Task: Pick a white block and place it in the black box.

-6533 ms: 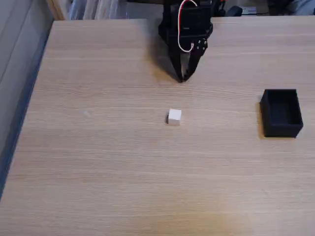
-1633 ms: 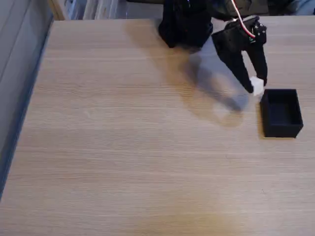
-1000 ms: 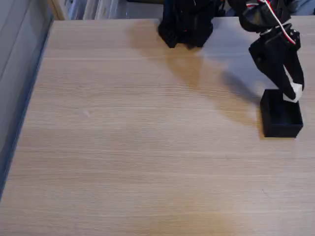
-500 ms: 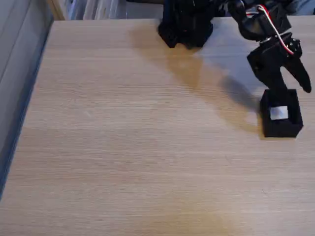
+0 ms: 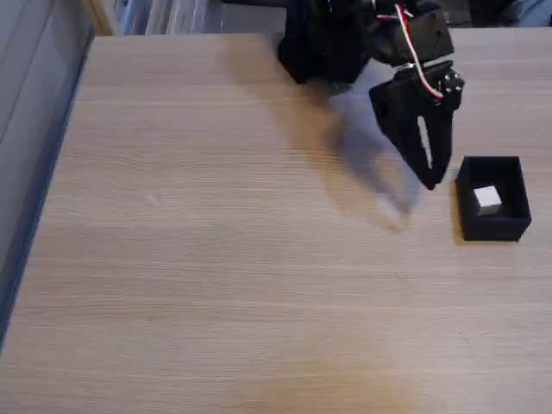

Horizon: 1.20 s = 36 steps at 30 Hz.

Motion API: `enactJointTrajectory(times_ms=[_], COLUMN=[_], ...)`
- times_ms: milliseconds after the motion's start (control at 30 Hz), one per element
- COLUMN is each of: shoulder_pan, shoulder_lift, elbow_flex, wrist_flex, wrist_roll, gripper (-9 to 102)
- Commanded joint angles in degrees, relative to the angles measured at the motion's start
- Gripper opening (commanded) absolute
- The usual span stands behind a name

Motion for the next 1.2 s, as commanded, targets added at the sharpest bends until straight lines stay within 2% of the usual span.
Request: enactJointTrajectory(times_ms=[0,100,200,500,600,833,1167], shoulder_pan=[5.54,10.11,14.59,21.71,22.24,21.8,21.36], shoulder_lift=[6.5,9.76,14.15,34.37,38.85,51.33,51.42], elbow_flex=[0.88,2.72,6.59,19.69,22.41,25.4,25.4], wrist_flex=[16.79,27.51,34.45,49.22,50.1,53.88,53.88], wrist_roll=[2.46,4.31,4.83,1.32,4.75,4.75,4.66], gripper=[0,0,0,0,0,0,0])
